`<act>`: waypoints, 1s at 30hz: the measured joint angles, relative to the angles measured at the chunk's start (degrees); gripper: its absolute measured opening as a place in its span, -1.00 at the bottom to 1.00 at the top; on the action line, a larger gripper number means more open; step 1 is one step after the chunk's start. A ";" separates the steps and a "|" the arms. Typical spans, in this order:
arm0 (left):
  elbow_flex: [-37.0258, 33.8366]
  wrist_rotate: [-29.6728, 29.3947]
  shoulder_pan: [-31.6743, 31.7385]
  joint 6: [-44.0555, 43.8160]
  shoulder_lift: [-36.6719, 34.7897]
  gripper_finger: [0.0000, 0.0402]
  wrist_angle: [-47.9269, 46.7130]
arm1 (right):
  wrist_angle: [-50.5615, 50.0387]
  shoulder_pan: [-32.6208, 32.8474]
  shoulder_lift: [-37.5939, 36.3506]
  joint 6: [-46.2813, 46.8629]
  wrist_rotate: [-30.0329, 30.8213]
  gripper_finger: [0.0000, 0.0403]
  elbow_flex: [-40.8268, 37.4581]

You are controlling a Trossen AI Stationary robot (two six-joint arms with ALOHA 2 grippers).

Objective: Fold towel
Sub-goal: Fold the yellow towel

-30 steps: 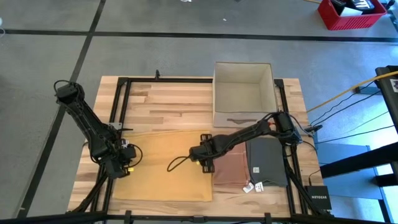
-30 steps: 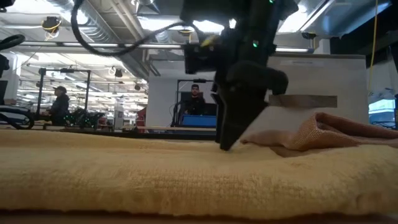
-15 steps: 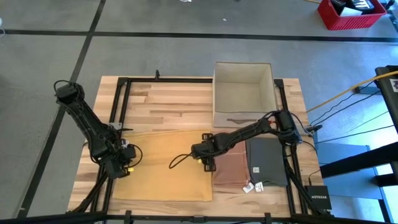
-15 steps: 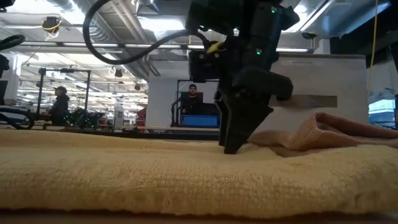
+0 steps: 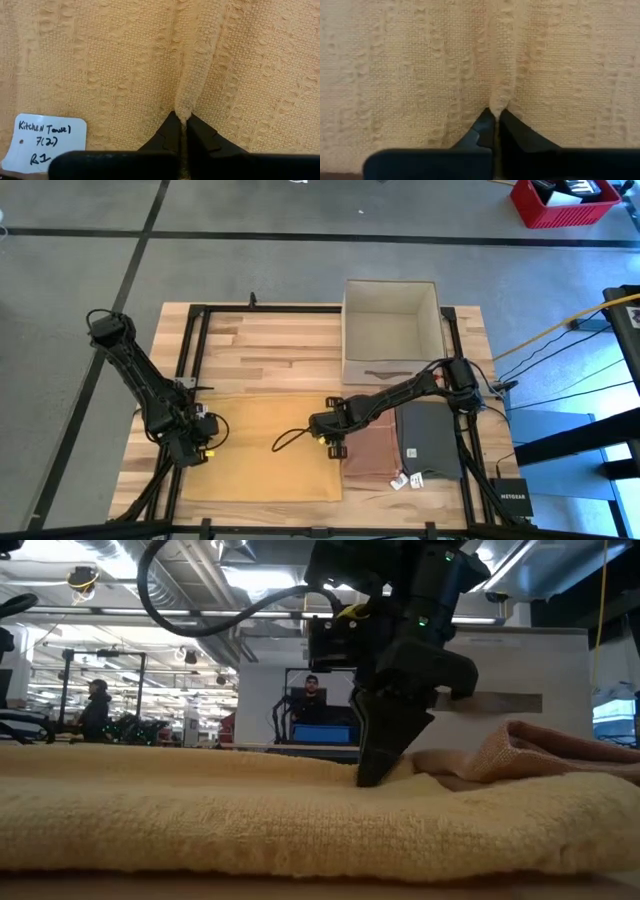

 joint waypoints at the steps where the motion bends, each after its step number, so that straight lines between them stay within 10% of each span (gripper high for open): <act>1: 0.04 0.00 0.01 -0.03 -0.01 -0.99 -0.02 | -0.50 0.12 0.12 0.08 0.00 -0.91 0.54; 30: 37.18 -14.00 -0.04 0.37 -0.93 -1.00 -46.10 | -24.04 4.84 -16.76 0.44 26.07 -0.97 14.78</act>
